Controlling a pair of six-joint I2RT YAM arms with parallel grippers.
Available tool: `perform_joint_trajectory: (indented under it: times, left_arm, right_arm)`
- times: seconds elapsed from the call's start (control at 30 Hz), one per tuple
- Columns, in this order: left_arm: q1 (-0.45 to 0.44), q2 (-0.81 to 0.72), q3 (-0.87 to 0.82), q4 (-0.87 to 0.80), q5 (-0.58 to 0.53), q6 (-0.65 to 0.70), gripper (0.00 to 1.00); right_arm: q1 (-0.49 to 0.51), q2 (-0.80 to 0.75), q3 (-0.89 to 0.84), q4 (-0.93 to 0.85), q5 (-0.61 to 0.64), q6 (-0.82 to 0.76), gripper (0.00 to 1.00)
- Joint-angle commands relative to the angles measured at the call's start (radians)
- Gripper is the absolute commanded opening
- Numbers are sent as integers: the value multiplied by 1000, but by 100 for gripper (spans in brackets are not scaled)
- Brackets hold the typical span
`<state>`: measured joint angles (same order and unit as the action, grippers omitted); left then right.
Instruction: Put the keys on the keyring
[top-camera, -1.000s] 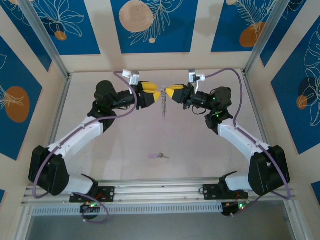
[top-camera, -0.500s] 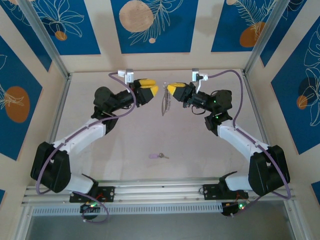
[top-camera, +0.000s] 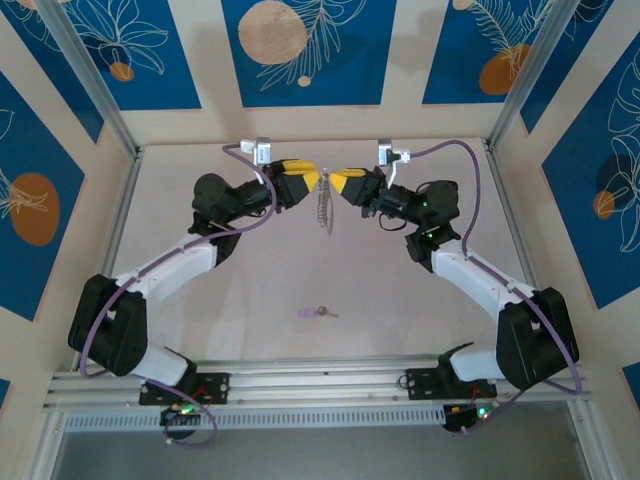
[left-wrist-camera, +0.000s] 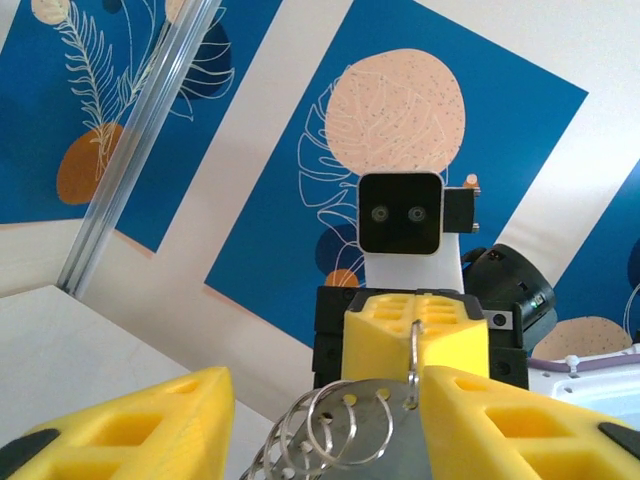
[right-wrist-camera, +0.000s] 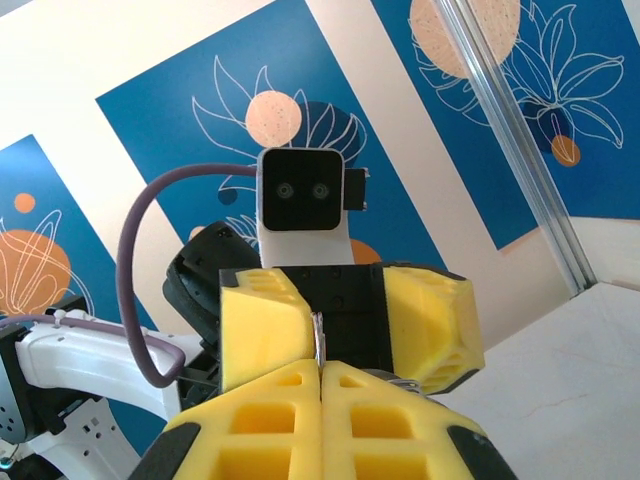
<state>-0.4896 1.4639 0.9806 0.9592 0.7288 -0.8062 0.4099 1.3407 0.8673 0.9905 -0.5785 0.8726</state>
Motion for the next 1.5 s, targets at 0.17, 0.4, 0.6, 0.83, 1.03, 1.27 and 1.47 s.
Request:
perform_joint_trajectory:
  times: [0.17,0.4,0.6,0.83,1.03,1.27,1.47]
  left_arm:
    - [-24,22,54,48,41,-4,49]
    - [-37,37,70,42,49,1,44]
    - [-44,42,70,29,47,15,35]
    - [-49,45,79,28,50,19,25]
    - [-51,45,79,22,54,24,16]
    - [-52,30,49,25,37,30,35]
    - [-53,26,35,37,29,30,28]
  right_arm:
    - [8,8,16,47,21,8,0]
    - [12,9,18,46,16,7,0]
    - [11,2,16,38,16,1,0]
    - [12,-2,13,31,15,-2,0]
    - [12,-7,12,25,21,-7,0]
    - [7,-11,5,15,58,-8,0]
    - [1,-16,-8,20,75,-2,0]
